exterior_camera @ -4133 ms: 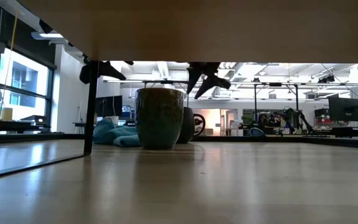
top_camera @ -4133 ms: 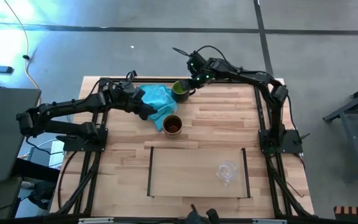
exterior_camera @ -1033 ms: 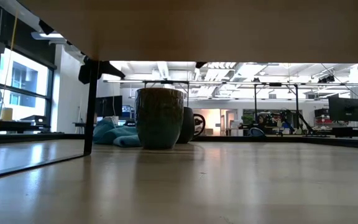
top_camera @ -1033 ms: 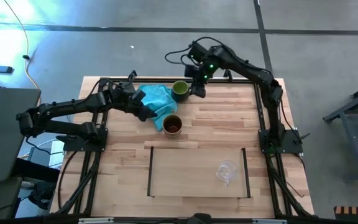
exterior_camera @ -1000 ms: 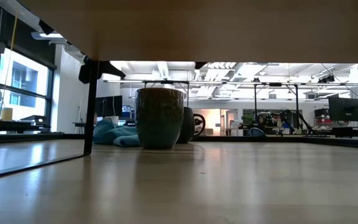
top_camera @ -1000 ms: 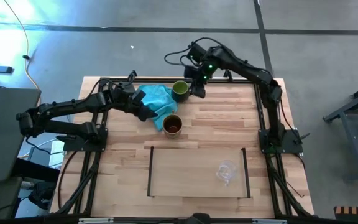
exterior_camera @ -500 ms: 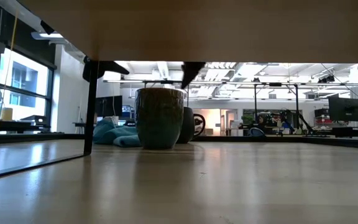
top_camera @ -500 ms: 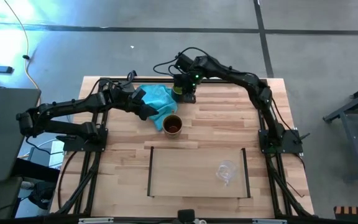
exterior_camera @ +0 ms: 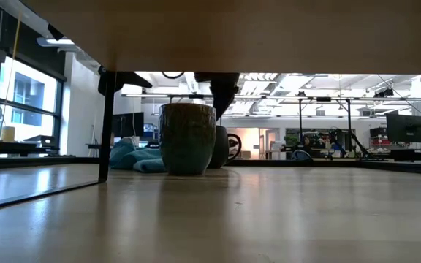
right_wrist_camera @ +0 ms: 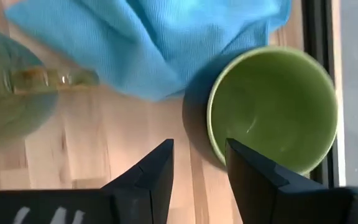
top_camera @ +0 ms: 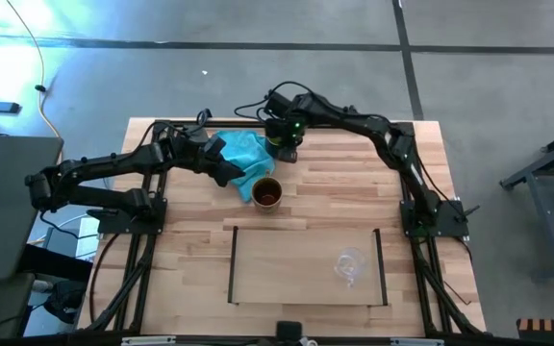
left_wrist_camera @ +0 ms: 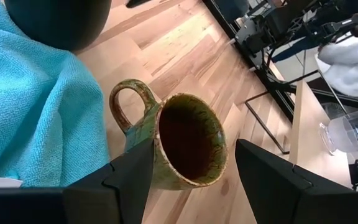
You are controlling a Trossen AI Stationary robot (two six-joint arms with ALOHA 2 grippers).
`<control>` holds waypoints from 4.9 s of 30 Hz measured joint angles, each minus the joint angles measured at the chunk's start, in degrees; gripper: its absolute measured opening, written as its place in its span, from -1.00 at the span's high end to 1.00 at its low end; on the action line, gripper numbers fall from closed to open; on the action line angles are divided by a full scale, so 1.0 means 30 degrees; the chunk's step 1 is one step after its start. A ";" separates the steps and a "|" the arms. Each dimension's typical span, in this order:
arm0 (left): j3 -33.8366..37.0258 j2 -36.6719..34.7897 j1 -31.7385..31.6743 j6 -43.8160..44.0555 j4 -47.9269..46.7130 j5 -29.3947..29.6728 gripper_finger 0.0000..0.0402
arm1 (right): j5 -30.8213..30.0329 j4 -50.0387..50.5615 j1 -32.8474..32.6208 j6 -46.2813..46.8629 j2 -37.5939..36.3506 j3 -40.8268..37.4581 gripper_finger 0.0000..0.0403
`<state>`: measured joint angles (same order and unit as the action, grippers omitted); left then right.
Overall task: Stack small to large cups/mugs on shelf
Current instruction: Put the black mug on the shelf
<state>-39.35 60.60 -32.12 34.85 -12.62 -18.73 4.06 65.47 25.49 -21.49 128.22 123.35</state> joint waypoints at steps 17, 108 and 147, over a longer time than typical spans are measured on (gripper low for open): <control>-0.0002 0.0000 0.0000 -0.0365 -0.0001 -0.0026 -0.07 | -0.0205 -0.0255 -0.0092 0.1229 0.0457 0.0000 0.33; 0.0000 0.0007 0.0007 0.0342 -0.0445 -0.1906 -0.07 | 0.2517 0.6333 -0.0153 1.6635 0.2535 0.2965 1.00; -0.0005 0.0007 0.0007 0.0364 -0.0860 -0.1906 -0.07 | 0.3524 0.6407 -0.0128 1.2607 0.2011 0.3002 0.38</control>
<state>-39.37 60.62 -32.10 35.94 -15.20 -24.45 14.63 84.69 25.10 16.33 134.26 132.35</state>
